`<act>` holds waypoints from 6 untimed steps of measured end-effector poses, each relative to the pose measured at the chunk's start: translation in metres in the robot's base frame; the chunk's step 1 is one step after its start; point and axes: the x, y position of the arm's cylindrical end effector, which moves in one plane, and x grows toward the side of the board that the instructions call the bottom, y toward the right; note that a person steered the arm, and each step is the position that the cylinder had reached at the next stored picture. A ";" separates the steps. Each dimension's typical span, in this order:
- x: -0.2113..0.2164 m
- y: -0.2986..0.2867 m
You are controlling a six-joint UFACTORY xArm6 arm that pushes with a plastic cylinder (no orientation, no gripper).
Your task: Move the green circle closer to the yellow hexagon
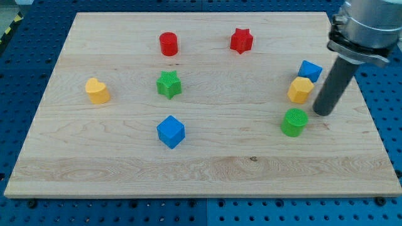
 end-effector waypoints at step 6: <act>0.026 -0.061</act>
